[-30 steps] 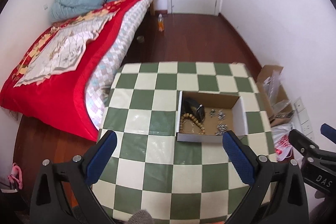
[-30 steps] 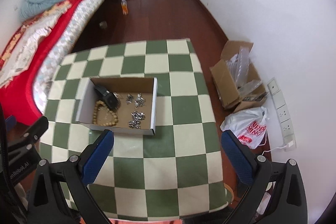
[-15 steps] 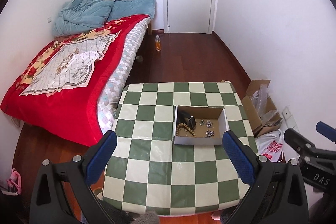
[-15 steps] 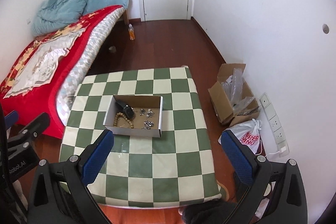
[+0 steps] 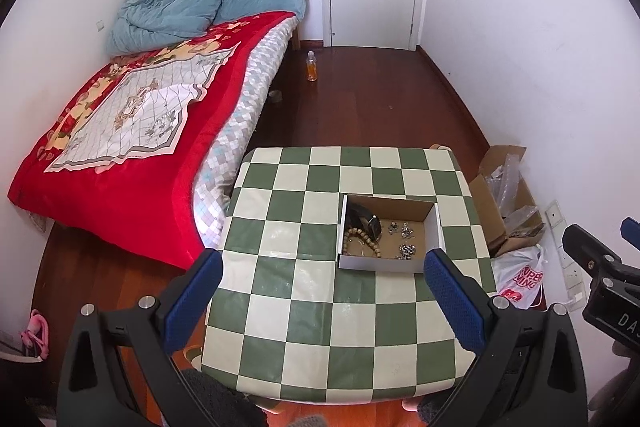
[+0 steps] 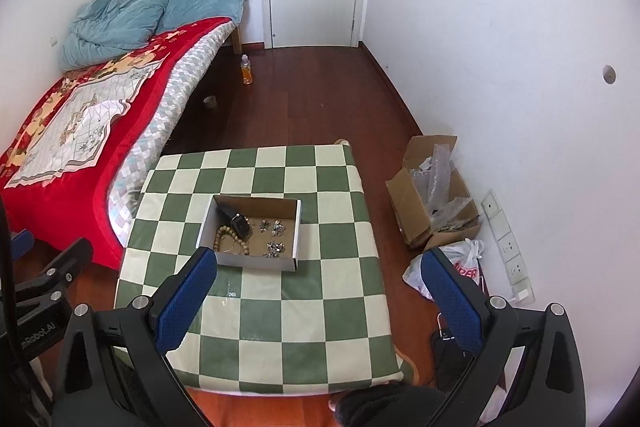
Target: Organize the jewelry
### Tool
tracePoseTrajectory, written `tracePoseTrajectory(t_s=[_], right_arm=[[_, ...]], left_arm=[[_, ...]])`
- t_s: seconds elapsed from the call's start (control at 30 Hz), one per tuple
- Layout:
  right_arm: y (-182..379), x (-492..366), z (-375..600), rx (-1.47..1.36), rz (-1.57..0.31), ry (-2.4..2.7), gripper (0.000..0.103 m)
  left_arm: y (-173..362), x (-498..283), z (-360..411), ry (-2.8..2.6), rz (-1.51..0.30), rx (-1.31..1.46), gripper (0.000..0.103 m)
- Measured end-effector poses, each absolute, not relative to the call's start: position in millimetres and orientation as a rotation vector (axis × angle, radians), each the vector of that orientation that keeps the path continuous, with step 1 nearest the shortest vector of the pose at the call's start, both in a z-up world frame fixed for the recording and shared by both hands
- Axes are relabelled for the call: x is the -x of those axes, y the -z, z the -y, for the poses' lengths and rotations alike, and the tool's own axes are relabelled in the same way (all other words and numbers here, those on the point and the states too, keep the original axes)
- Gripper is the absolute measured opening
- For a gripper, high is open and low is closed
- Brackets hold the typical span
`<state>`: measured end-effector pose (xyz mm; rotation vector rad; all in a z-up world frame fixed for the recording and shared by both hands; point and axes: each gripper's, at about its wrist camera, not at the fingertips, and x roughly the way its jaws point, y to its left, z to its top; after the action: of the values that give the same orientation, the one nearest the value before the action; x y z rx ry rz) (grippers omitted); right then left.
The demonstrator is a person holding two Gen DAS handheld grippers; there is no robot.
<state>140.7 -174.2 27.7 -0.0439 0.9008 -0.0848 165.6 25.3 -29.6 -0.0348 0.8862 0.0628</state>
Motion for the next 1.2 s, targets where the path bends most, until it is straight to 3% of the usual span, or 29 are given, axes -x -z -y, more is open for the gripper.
tracePoseTrajectory(t_s=[1.2], right_arm=[[-5.1, -175.9, 167.7, 0.067, -0.967, 0.074, 0.103]], left_arm=[[28.4, -177.4, -31.0, -0.099, -0.899, 0.038, 0.103]])
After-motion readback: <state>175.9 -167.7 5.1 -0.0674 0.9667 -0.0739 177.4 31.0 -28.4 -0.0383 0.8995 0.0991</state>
